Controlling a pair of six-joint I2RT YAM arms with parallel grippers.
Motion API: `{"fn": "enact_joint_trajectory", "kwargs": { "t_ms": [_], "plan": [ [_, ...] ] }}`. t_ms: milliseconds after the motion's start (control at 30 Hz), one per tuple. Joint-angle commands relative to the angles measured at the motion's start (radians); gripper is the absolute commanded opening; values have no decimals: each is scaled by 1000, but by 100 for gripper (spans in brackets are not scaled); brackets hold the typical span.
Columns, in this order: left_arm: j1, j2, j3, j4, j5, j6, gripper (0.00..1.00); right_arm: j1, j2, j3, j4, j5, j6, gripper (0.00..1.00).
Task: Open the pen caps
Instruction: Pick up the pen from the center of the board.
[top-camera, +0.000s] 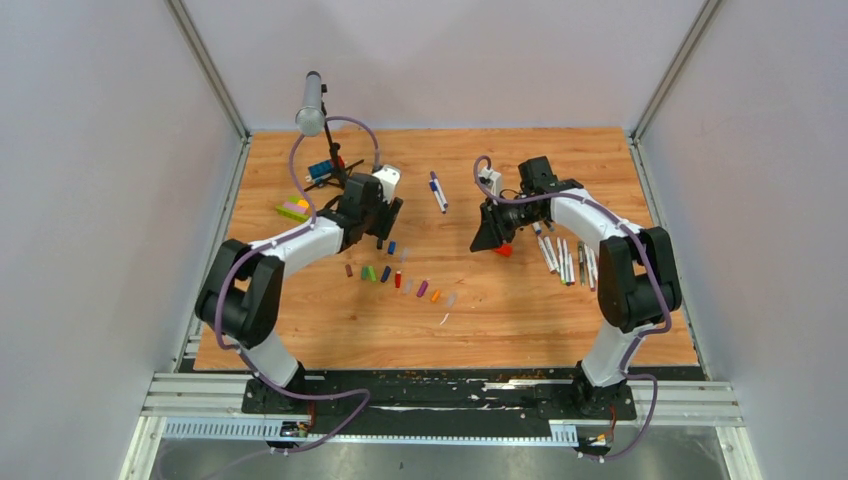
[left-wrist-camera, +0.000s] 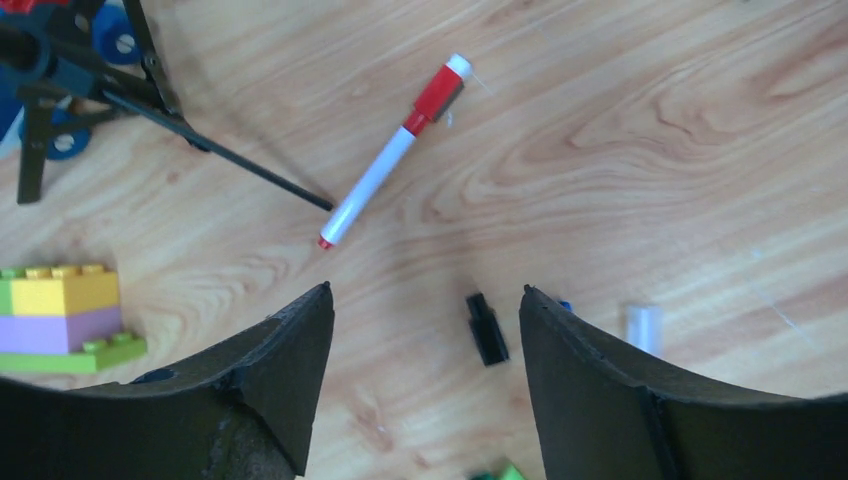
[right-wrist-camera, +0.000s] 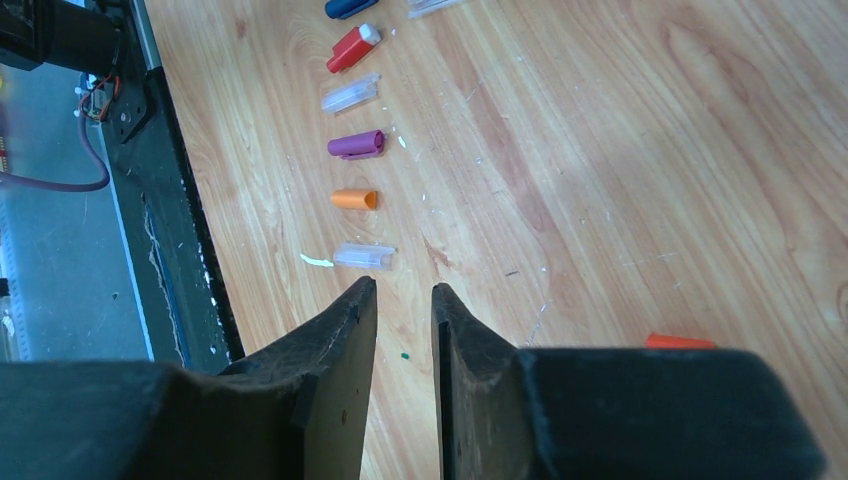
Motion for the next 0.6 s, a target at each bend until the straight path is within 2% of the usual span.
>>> {"fn": "enact_joint_trajectory", "kwargs": {
  "t_ms": [0, 67, 167, 433, 567],
  "plan": [
    [15, 77, 84, 27, 42, 137, 70, -14, -25, 22, 5, -55, -25, 28],
    [21, 129, 156, -28, 56, 164, 60, -15, -26, 20, 6, -56, -23, 28],
    [31, 200, 252, -106, 81, 194, 52, -16, -29, 19, 7, -56, -23, 28],
    [83, 300, 351, -185, 110, 238, 49, -26, -29, 14, 12, -64, -20, 28],
    [104, 344, 401, -234, 118, 258, 45, -27, -28, 14, 12, -65, -20, 28]
  ]
}}
